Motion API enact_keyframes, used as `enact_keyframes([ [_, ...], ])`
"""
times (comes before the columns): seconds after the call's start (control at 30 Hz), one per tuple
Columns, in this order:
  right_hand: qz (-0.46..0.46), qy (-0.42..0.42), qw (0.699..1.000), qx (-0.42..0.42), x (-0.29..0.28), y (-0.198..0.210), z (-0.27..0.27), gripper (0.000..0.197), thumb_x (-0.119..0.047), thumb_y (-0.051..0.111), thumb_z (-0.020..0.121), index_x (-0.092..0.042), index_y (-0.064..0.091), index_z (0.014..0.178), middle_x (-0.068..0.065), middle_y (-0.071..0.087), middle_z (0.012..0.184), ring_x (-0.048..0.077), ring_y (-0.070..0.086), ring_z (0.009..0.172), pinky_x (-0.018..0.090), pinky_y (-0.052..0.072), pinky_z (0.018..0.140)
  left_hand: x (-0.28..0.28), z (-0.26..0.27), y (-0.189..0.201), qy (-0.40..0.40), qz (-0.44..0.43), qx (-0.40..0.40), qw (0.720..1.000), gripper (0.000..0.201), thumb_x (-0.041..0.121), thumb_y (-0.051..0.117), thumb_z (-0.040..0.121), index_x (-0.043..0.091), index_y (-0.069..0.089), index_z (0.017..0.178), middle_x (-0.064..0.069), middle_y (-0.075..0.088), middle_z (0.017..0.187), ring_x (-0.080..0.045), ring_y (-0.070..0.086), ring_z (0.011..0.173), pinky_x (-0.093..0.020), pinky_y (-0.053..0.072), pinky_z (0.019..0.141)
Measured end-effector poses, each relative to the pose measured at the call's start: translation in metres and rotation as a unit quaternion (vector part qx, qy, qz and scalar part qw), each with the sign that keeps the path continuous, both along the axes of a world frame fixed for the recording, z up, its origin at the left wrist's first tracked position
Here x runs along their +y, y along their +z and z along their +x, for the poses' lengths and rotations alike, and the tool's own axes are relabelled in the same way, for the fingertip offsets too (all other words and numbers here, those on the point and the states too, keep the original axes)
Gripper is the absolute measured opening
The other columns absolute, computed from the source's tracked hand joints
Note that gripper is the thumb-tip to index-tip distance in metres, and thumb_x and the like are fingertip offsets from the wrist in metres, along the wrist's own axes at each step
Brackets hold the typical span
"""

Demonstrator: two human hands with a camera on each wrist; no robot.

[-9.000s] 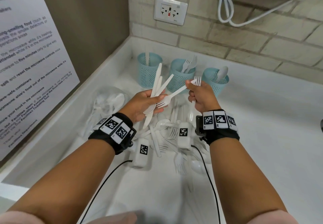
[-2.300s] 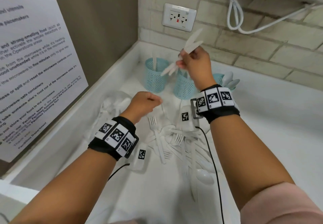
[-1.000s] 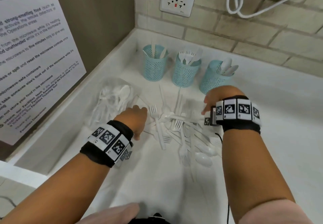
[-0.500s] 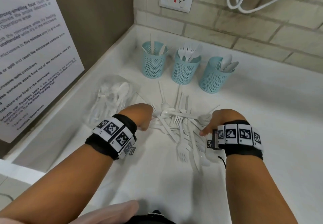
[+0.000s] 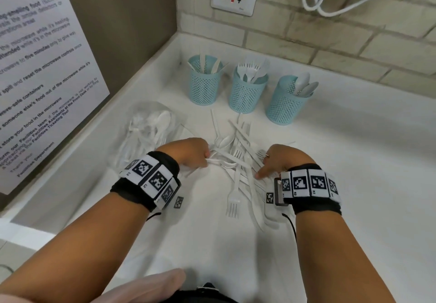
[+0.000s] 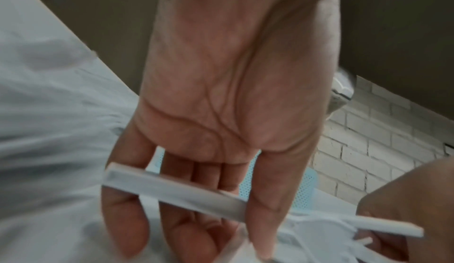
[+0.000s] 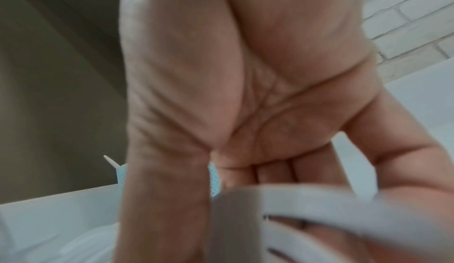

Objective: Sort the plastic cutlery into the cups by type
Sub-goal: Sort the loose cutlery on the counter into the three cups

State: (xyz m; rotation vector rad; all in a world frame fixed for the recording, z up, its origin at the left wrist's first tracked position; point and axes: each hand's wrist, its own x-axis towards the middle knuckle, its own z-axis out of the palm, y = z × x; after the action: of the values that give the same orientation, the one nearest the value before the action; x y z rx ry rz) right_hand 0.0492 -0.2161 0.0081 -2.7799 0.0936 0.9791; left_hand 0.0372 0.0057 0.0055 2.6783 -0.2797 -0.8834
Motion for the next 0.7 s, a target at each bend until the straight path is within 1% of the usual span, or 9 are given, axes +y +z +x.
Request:
enact_keyframes([
  [0.07, 0.016, 0.001, 1.000, -0.003, 0.000, 0.000, 0.000, 0.034, -0.033, 0.079, 0.070, -0.013, 0.052, 0.068, 0.000, 0.054, 0.070, 0.016, 0.052, 0.067, 0.024, 0.038, 0.058, 0.001, -0.001, 0.003, -0.012, 0.003, 0.008, 1.000, 0.018, 0.017, 0.052, 0.090, 0.007, 0.063, 0.098, -0.005, 0.054, 0.086, -0.019, 0.048, 0.075, -0.023, 0.033, 0.062],
  [0.17, 0.057, -0.006, 0.998, -0.005, -0.004, 0.005, 0.000, 0.029, -0.032, 0.078, 0.073, -0.008, 0.062, 0.078, 0.001, 0.056, 0.070, 0.015, 0.053, 0.066, 0.024, 0.039, 0.061, 0.005, -0.001, 0.010, -0.012, 0.006, 0.015, 1.000, 0.018, 0.019, 0.051, 0.089, 0.008, 0.065, 0.094, -0.004, 0.057, 0.080, -0.019, 0.048, 0.069, -0.026, 0.034, 0.061],
  [0.23, 0.088, -0.013, 0.996, -0.008, -0.006, 0.009, -0.002, 0.025, -0.031, 0.075, 0.076, -0.010, 0.064, 0.084, 0.000, 0.060, 0.068, 0.011, 0.054, 0.059, 0.022, 0.040, 0.057, 0.008, 0.000, 0.015, 0.004, -0.003, 0.029, 1.000, 0.014, 0.017, 0.050, 0.090, 0.011, 0.062, 0.084, -0.001, 0.059, 0.074, -0.017, 0.049, 0.062, -0.025, 0.037, 0.060],
  [0.33, 0.175, -0.070, 0.982, 0.015, -0.009, 0.012, -0.004, 0.016, -0.019, 0.072, 0.081, -0.010, 0.065, 0.093, 0.006, 0.070, 0.078, 0.012, 0.062, 0.058, 0.018, 0.044, 0.046, 0.009, 0.001, 0.021, 0.052, -0.045, 0.063, 0.996, 0.010, 0.014, 0.048, 0.094, 0.018, 0.058, 0.091, -0.001, 0.065, 0.080, -0.011, 0.056, 0.063, -0.021, 0.045, 0.062],
  [0.4, 0.220, -0.095, 0.970, 0.032, -0.011, 0.016, -0.003, 0.009, -0.012, 0.068, 0.084, -0.012, 0.063, 0.092, 0.007, 0.072, 0.083, 0.017, 0.067, 0.067, 0.018, 0.049, 0.049, 0.010, 0.000, 0.025, 0.065, -0.060, 0.074, 0.993, 0.010, 0.012, 0.048, 0.094, 0.018, 0.057, 0.094, -0.001, 0.064, 0.083, -0.009, 0.059, 0.066, -0.021, 0.048, 0.064],
  [0.47, 0.228, -0.086, 0.969, 0.036, -0.013, 0.019, -0.002, 0.008, -0.013, 0.065, 0.087, -0.012, 0.063, 0.095, 0.002, 0.071, 0.075, 0.012, 0.067, 0.065, 0.022, 0.054, 0.056, 0.010, -0.001, 0.029, 0.064, -0.068, 0.089, 0.992, 0.011, 0.010, 0.049, 0.094, 0.015, 0.057, 0.099, -0.003, 0.063, 0.088, -0.009, 0.059, 0.071, -0.021, 0.049, 0.064],
  [0.53, 0.238, -0.087, 0.967, 0.030, -0.015, 0.023, -0.001, 0.016, -0.015, 0.062, 0.090, -0.010, 0.063, 0.105, 0.000, 0.071, 0.074, 0.012, 0.068, 0.067, 0.033, 0.057, 0.069, 0.010, -0.002, 0.034, 0.065, -0.080, 0.102, 0.989, 0.015, 0.010, 0.048, 0.093, 0.013, 0.058, 0.105, -0.003, 0.061, 0.089, -0.010, 0.058, 0.073, -0.021, 0.048, 0.063],
  [0.6, 0.277, -0.132, 0.952, 0.018, -0.014, 0.023, 0.001, 0.030, -0.017, 0.059, 0.092, -0.007, 0.055, 0.120, 0.007, 0.069, 0.082, 0.021, 0.067, 0.077, 0.047, 0.055, 0.084, 0.010, -0.003, 0.039, 0.072, -0.106, 0.108, 0.986, 0.019, 0.008, 0.047, 0.093, 0.012, 0.058, 0.107, -0.002, 0.057, 0.084, -0.010, 0.054, 0.072, -0.020, 0.046, 0.061],
  [0.7, 0.328, -0.208, 0.921, -0.014, -0.011, 0.022, 0.003, 0.060, -0.020, 0.057, 0.094, -0.009, 0.027, 0.144, 0.009, 0.060, 0.081, 0.019, 0.059, 0.070, 0.036, 0.054, 0.072, 0.009, -0.004, 0.046, 0.074, -0.155, 0.119, 0.978, 0.020, 0.010, 0.047, 0.094, 0.007, 0.059, 0.110, -0.002, 0.051, 0.078, -0.013, 0.046, 0.068, -0.021, 0.039, 0.056],
])
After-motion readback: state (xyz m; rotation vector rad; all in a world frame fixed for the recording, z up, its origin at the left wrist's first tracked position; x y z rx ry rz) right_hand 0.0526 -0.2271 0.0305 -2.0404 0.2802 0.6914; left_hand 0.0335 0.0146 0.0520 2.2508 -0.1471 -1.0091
